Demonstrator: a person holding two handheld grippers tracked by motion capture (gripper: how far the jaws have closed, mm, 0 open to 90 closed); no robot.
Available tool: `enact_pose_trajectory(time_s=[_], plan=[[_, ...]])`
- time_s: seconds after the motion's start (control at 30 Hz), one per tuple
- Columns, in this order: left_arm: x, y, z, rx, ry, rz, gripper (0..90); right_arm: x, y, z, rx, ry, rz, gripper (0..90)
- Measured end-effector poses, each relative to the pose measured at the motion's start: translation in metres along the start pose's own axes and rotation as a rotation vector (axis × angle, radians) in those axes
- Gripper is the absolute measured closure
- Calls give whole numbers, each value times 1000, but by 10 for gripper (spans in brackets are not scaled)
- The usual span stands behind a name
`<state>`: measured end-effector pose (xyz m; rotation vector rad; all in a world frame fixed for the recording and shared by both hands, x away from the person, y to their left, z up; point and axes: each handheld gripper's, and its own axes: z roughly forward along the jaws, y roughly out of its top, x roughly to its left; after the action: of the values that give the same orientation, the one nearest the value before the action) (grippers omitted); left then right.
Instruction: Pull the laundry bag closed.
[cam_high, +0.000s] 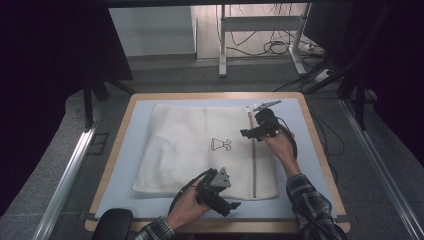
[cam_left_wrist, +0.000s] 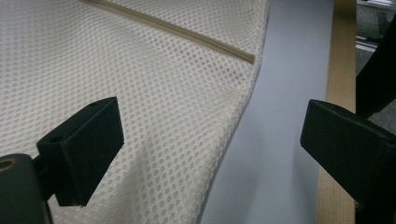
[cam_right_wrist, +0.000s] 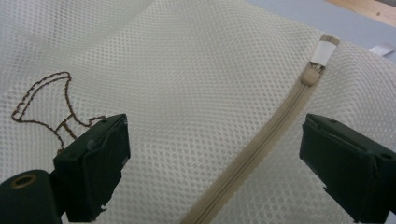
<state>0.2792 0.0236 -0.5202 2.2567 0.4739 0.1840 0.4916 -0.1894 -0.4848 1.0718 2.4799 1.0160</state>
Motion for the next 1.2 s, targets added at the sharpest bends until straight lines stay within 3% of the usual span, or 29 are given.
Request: enact_pose_trajectory(time_s=[0.13, 0.37, 0.67, 0.83, 1.2], plan=[[2, -1, -2, -5, 9, -5, 60, 3, -2, -2, 3, 15, 3, 86], [4, -5, -6, 6, 29, 21, 65, 12, -3, -5, 13, 22, -24, 53], [9, -7, -13, 4, 43, 21, 65, 24, -5, -11, 15, 41, -65, 30], [12, -9, -19, -15, 38, -11, 65, 29, -7, -17, 4, 43, -79, 18], [20, -15, -31, -25, 61, -36, 66, 41, -13, -37, -49, 36, -128, 5]])
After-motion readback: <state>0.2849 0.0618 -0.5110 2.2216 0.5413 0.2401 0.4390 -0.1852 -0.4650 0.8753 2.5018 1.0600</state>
